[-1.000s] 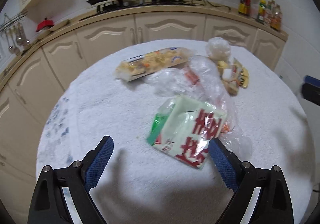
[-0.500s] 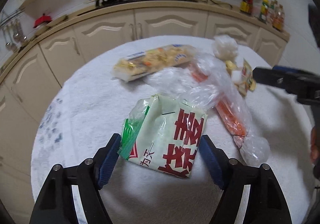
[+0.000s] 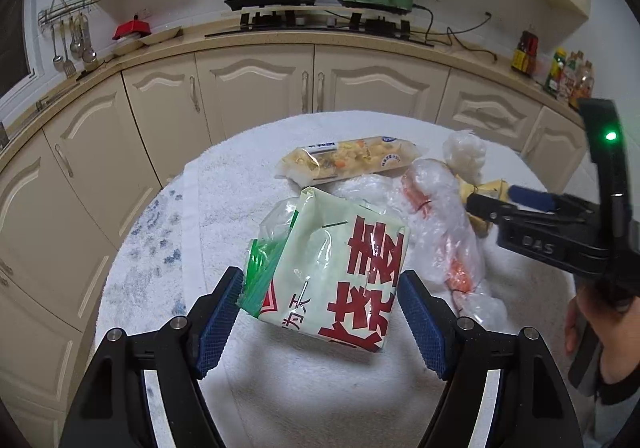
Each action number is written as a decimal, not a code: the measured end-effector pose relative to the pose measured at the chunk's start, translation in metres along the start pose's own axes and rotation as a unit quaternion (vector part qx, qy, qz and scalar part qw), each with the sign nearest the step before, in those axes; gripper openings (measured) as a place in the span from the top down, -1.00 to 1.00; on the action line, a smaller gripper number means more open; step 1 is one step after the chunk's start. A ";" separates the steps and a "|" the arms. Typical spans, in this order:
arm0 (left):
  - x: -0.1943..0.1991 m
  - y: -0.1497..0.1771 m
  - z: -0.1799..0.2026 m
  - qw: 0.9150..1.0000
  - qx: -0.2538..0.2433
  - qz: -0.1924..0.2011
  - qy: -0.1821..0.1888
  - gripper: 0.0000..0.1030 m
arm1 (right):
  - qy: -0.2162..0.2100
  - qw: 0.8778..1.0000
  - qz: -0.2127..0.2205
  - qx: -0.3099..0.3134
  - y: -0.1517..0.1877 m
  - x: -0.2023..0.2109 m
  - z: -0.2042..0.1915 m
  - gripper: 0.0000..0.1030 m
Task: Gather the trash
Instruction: 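Grasp the red-printed white bag with the left tool while the right grasps a small snack packet, then carry both packages to the bin and open both tools to drop them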
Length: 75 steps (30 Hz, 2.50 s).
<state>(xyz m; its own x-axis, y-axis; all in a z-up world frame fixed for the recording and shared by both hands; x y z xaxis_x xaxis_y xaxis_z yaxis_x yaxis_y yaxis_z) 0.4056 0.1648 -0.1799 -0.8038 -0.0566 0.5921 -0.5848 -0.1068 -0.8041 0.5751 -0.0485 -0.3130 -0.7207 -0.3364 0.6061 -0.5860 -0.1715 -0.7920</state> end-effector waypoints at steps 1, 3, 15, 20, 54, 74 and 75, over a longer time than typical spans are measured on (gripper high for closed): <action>0.004 0.000 0.001 1.000 0.001 0.002 -0.001 -0.42 | -0.010 1.000 -0.008 -0.012 0.003 -0.003 0.004 0.09; 0.016 -0.001 0.003 1.000 -0.001 0.005 -0.003 -0.42 | -0.019 0.999 -0.004 -0.027 0.007 -0.001 0.013 0.41; 0.059 -0.010 0.094 0.997 -0.046 0.030 0.045 -0.41 | -0.079 0.991 0.034 -0.107 0.047 0.080 0.073 0.44; 0.060 -0.008 0.178 0.991 -0.086 0.017 0.103 -0.41 | -0.059 0.984 0.076 -0.148 0.072 0.148 0.129 0.44; -0.145 0.033 0.578 0.939 -0.250 -0.124 0.201 -0.85 | 0.145 0.925 0.020 -0.351 0.266 0.177 0.436 0.43; -0.017 0.007 0.484 0.964 -0.183 -0.034 0.191 -0.85 | 0.153 0.931 0.061 -0.326 0.219 0.209 0.400 -0.21; -0.007 0.004 0.473 0.964 -0.180 -0.026 0.192 -0.85 | 0.152 0.933 0.065 -0.321 0.213 0.214 0.394 -0.26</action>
<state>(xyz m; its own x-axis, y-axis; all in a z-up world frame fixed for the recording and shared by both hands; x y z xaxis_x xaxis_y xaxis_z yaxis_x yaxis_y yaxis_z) 0.4605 -0.3049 -0.1619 -0.7130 0.3192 0.6243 -0.5695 0.2558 -0.7811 0.4420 -0.5214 -0.3808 -0.8151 -0.0216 0.5789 -0.5179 0.4748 -0.7116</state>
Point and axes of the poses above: each gripper's, at about its wrist camera, not at the fingertips, and x roughly against the way its jaws point, z to its right, y to its underside, the point moved 2 cm from there along -x, roughly the way its jaws point, and after that the axes turned 11 degrees about z, right-handed, at the moved point
